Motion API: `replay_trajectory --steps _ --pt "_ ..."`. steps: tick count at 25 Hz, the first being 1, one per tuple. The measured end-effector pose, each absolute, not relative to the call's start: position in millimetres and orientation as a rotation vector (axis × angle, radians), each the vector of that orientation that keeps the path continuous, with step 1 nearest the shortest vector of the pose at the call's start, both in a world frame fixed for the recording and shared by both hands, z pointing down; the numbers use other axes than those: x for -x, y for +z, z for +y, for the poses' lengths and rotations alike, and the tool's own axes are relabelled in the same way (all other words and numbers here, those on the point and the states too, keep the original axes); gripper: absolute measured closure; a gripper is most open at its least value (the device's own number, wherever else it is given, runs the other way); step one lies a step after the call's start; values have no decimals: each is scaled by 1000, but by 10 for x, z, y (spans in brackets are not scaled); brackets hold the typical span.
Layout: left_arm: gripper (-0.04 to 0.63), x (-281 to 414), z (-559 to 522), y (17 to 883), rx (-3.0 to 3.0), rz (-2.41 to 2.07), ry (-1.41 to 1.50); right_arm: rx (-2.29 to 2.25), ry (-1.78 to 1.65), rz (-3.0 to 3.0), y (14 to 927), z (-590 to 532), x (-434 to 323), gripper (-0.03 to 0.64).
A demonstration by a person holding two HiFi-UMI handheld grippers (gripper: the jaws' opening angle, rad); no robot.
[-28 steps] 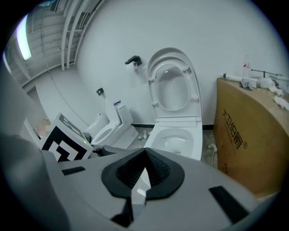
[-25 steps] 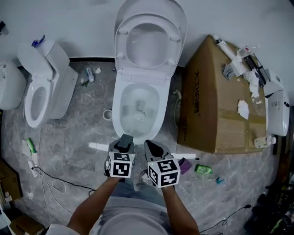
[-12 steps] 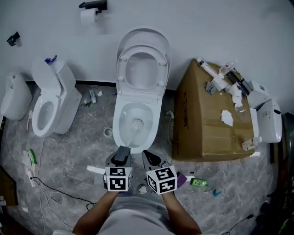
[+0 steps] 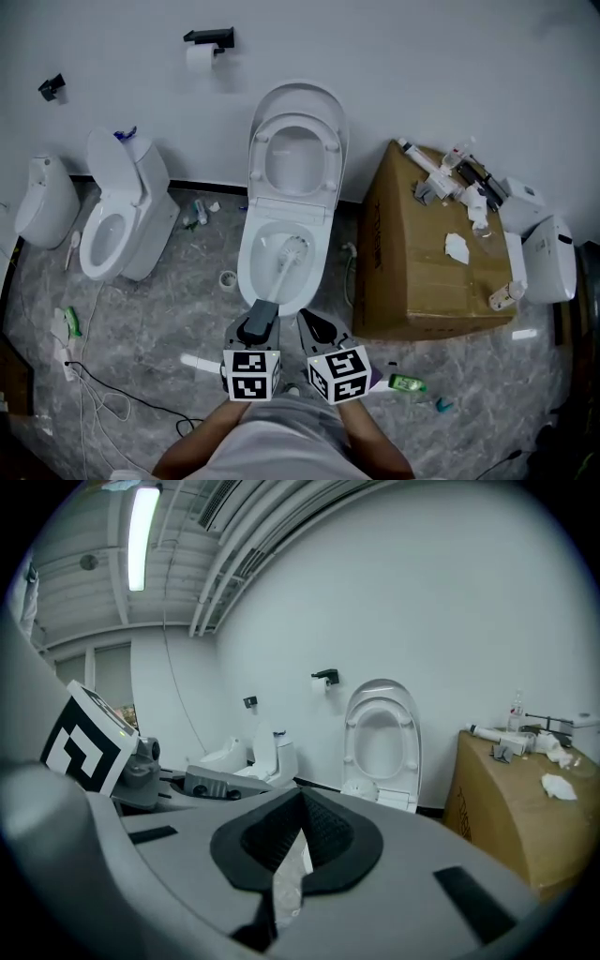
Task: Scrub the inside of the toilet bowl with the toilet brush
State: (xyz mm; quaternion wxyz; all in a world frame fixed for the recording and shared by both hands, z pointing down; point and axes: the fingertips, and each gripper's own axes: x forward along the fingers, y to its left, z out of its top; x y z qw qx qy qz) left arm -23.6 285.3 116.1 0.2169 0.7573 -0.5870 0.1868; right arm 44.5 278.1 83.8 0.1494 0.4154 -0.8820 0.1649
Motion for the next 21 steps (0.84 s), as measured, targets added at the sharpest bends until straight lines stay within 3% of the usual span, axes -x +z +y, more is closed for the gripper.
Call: replay_trajectory --steps 21 --pt "437 87 2998 850 -2149 -1694 461 -1211 437 -2586 630 2958 -556 618"
